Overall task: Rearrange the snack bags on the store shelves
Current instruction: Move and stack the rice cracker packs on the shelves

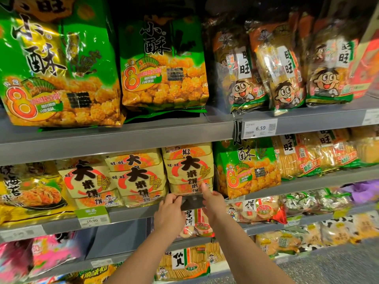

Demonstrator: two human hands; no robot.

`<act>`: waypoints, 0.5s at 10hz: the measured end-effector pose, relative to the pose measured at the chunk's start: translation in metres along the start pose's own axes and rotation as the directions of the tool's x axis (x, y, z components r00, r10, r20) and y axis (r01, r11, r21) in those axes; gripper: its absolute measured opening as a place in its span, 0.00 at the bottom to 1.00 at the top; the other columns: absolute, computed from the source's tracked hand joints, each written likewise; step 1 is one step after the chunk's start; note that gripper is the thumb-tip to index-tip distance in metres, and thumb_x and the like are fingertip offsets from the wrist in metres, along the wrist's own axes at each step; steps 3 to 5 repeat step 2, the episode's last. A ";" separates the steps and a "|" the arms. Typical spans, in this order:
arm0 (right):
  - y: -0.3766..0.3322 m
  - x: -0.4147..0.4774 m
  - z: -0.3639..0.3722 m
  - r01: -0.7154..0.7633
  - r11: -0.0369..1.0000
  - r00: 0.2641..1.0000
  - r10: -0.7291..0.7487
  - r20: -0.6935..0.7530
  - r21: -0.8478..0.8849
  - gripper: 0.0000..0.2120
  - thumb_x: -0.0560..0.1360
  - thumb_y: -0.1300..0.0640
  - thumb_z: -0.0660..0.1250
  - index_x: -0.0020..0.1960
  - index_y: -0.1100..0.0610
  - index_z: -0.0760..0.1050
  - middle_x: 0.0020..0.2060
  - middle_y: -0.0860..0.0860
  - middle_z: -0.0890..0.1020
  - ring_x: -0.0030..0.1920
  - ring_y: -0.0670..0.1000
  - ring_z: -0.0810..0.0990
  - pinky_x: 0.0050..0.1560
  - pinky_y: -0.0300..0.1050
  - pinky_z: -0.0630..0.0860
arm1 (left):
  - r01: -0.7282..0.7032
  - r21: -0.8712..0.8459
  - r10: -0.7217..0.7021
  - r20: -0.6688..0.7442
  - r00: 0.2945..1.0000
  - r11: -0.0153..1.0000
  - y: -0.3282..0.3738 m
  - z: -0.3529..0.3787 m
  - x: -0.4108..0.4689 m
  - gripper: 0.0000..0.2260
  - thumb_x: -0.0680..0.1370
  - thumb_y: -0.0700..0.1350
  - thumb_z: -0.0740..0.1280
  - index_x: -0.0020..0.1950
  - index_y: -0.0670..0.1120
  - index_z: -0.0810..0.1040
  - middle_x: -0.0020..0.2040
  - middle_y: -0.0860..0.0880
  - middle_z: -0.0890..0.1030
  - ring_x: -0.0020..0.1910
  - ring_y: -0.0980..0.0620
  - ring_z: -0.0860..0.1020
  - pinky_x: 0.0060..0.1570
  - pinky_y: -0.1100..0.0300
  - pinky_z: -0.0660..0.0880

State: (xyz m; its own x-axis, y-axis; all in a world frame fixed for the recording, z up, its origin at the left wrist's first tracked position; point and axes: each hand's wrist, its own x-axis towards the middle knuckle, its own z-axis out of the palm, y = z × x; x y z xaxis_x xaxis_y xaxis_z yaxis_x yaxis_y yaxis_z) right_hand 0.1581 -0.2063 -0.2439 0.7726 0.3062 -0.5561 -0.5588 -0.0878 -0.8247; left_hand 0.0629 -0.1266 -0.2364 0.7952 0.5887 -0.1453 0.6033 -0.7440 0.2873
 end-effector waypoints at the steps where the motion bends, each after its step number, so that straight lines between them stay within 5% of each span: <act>1: 0.007 -0.005 -0.005 0.010 1.000 1.000 -0.010 0.004 0.011 0.29 0.74 0.43 0.64 0.68 0.58 0.65 0.54 0.56 0.78 0.60 0.57 0.74 0.65 0.57 0.69 | 0.038 -0.061 -0.038 0.001 0.999 0.997 -0.002 0.000 -0.009 0.24 0.78 0.47 0.58 0.74 0.48 0.59 0.72 0.51 0.62 0.67 0.50 0.63 0.63 0.54 0.69; 2: 0.003 -0.015 -0.007 -0.014 0.993 0.998 0.007 0.055 0.119 0.22 0.78 0.52 0.61 0.69 0.60 0.63 0.53 0.58 0.76 0.61 0.57 0.74 0.62 0.52 0.70 | 0.039 -0.101 -0.044 -0.047 0.998 0.994 -0.002 -0.009 -0.017 0.24 0.78 0.47 0.57 0.74 0.47 0.58 0.72 0.50 0.63 0.68 0.49 0.64 0.65 0.53 0.68; 5: 0.003 -0.015 -0.007 -0.014 0.993 0.998 0.007 0.055 0.119 0.22 0.78 0.52 0.61 0.69 0.60 0.63 0.53 0.58 0.76 0.61 0.57 0.74 0.62 0.52 0.70 | 0.039 -0.101 -0.044 -0.047 0.998 0.994 -0.002 -0.009 -0.017 0.24 0.78 0.47 0.57 0.74 0.47 0.58 0.72 0.50 0.63 0.68 0.49 0.64 0.65 0.53 0.68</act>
